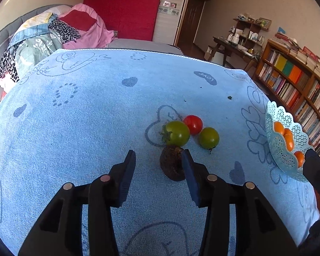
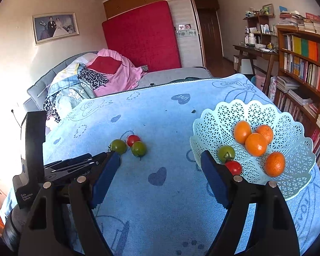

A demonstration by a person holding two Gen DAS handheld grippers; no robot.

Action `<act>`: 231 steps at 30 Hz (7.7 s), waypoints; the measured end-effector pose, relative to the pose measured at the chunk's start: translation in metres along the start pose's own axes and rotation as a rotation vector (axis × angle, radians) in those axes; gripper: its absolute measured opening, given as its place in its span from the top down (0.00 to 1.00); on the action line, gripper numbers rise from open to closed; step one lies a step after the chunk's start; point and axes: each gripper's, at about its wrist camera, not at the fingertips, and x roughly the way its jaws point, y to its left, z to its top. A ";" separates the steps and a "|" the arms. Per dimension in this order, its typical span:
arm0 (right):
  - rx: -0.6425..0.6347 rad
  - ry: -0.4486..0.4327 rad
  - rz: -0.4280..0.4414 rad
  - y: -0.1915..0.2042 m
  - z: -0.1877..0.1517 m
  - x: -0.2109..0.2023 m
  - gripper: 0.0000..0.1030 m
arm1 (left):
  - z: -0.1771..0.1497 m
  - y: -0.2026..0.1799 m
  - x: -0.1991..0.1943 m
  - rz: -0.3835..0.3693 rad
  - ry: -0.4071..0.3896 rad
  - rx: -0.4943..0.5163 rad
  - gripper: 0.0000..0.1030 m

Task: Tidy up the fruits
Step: 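Close the left tool on the brown fruit and lift it, then grasp the green tomato with the right tool while the left tool holds the brown fruit, then carry the green tomato in the right tool into the basket and open, then carry the brown fruit in the left tool into the basket and open, then grasp the large dark green tomato with the left tool and lift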

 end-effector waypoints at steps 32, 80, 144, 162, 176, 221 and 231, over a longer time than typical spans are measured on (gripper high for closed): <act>0.034 0.024 -0.011 -0.006 -0.008 0.007 0.22 | -0.006 -0.021 0.015 -0.102 0.079 0.082 0.49; -0.095 0.303 0.070 0.050 0.000 0.122 0.51 | 0.010 0.036 -0.038 0.072 -0.056 -0.085 0.69; 0.193 0.044 -0.183 -0.066 0.001 -0.017 0.71 | -0.001 0.012 -0.024 0.026 -0.013 -0.014 0.68; 0.344 -0.022 -0.107 -0.103 -0.005 -0.050 0.27 | -0.004 0.007 -0.012 0.063 -0.006 0.005 0.68; 0.229 -0.109 -0.190 -0.098 -0.008 -0.076 0.27 | -0.001 -0.048 -0.028 0.021 -0.035 0.157 0.68; 0.348 -0.171 -0.201 -0.141 0.003 -0.107 0.22 | 0.012 -0.177 -0.016 -0.137 -0.055 0.326 0.14; 0.321 -0.170 -0.169 -0.127 0.004 -0.104 0.22 | 0.008 -0.160 -0.023 -0.072 -0.077 0.321 0.13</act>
